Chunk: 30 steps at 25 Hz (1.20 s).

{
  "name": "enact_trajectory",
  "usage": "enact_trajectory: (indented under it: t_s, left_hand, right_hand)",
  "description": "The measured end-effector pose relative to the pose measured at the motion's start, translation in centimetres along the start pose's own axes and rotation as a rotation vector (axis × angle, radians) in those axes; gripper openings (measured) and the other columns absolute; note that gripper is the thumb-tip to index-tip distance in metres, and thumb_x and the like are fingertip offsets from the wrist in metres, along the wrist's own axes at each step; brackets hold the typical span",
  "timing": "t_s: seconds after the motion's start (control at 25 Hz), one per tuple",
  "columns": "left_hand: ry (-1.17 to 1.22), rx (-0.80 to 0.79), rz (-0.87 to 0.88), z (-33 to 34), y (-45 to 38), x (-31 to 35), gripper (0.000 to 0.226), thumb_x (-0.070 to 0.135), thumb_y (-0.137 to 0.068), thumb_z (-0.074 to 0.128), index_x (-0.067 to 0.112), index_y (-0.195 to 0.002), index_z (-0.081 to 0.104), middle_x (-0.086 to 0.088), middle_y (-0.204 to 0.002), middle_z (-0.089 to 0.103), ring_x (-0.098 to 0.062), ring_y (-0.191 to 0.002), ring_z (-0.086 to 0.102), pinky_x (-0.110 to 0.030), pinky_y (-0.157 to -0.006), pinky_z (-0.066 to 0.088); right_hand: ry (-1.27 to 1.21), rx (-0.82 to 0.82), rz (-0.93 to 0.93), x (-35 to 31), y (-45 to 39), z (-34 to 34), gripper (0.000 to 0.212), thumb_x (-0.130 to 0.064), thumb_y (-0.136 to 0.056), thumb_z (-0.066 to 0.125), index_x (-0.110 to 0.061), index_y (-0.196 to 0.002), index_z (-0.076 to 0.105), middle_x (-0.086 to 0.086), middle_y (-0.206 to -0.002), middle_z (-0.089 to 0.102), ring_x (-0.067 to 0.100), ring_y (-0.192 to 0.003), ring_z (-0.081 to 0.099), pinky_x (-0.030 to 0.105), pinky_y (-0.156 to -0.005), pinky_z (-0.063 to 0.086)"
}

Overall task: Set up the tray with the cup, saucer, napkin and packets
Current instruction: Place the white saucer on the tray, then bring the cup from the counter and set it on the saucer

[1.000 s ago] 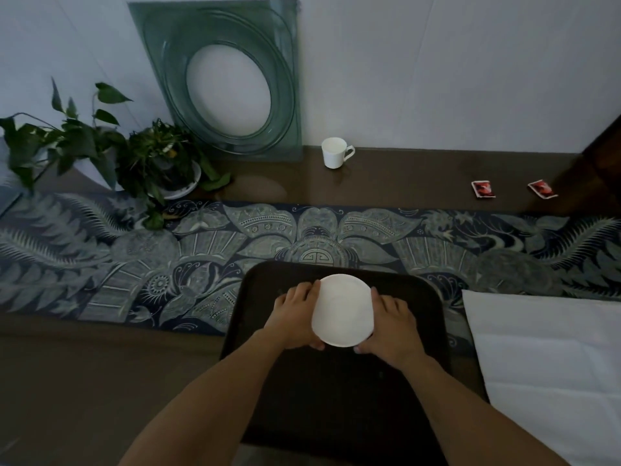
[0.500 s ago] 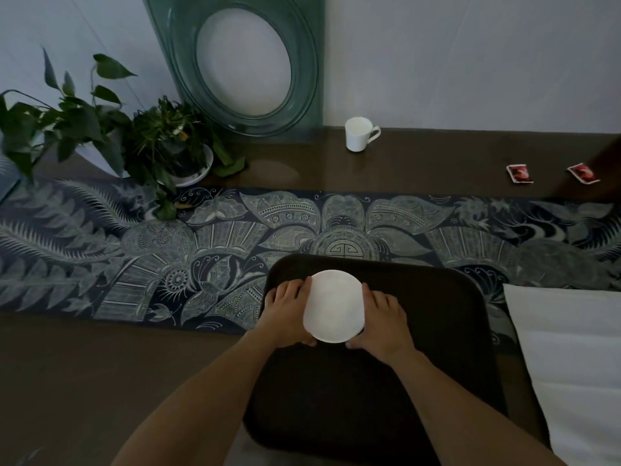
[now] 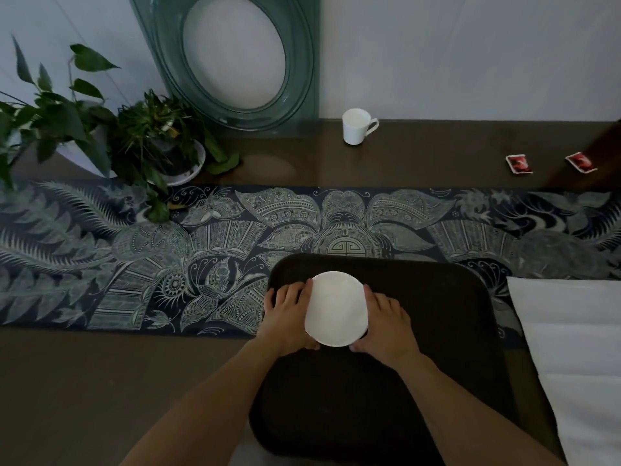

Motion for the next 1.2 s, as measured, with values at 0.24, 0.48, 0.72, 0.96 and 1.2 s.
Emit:
enact_trajectory:
  t_s: [0.24,0.48,0.72,0.96,1.2]
  left_hand:
    - [-0.013,-0.006,0.007,0.2,0.6,0.1,0.133,0.063,-0.053,0.077,0.022,-0.151,-0.004,-0.003,-0.15,0.019,-0.026,-0.14,0.012,-0.056,-0.115,0.0]
    - [-0.045,-0.034,-0.012,0.1,0.8,0.3,0.136,0.062,-0.051,0.079,0.022,-0.151,-0.003,-0.002,-0.151,0.018,-0.026,-0.141,0.011,-0.057,-0.114,-0.002]
    - [-0.023,-0.131,-0.046,-1.2,0.2,-0.4,0.13,0.065,-0.05,0.076,0.03,-0.151,0.002,0.003,-0.154,0.02,-0.025,-0.146,-0.001,-0.062,-0.109,-0.016]
    - [0.039,-0.191,-0.096,-5.7,-4.5,-0.9,0.061,0.072,-0.076,0.052,0.039,-0.126,0.054,0.002,-0.14,0.047,-0.024,-0.138,0.029,-0.058,-0.114,0.003]
    - [0.021,-0.272,-0.053,-10.8,-15.2,0.5,0.037,0.051,-0.085,0.056,0.025,-0.11,0.065,-0.001,-0.117,0.064,-0.023,-0.109,0.057,-0.043,-0.095,0.045]
  right_hand:
    - [0.008,-0.013,0.012,0.0,0.6,0.5,0.125,-0.048,-0.06,0.083,-0.026,-0.152,0.001,0.001,-0.151,0.024,0.027,-0.141,0.02,0.053,-0.117,0.02]
    - [0.035,-0.055,0.024,-0.3,0.9,0.3,0.123,-0.045,-0.062,0.083,-0.025,-0.152,0.001,0.002,-0.151,0.025,0.028,-0.141,0.021,0.053,-0.116,0.023]
    - [0.075,-0.124,-0.05,0.5,0.1,-1.2,0.102,-0.031,-0.076,0.074,-0.026,-0.153,0.008,0.004,-0.148,0.034,0.025,-0.135,0.032,0.045,-0.11,0.033]
    - [0.127,-0.216,-0.082,2.8,-4.0,-5.4,0.05,-0.032,-0.094,0.053,-0.027,-0.142,0.042,0.002,-0.14,0.048,0.019,-0.125,0.046,0.037,-0.103,0.042]
    - [0.273,-0.226,-0.122,3.4,-12.5,-12.4,0.027,-0.031,-0.094,0.049,-0.024,-0.115,0.064,0.002,-0.117,0.065,0.02,-0.103,0.059,0.036,-0.086,0.049]
Point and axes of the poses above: each hand's wrist, its own y-axis away from the middle knuckle, its own z-axis out of the palm, x = y × z, the point moved 4 cm from there along -y, towards the middle knuckle
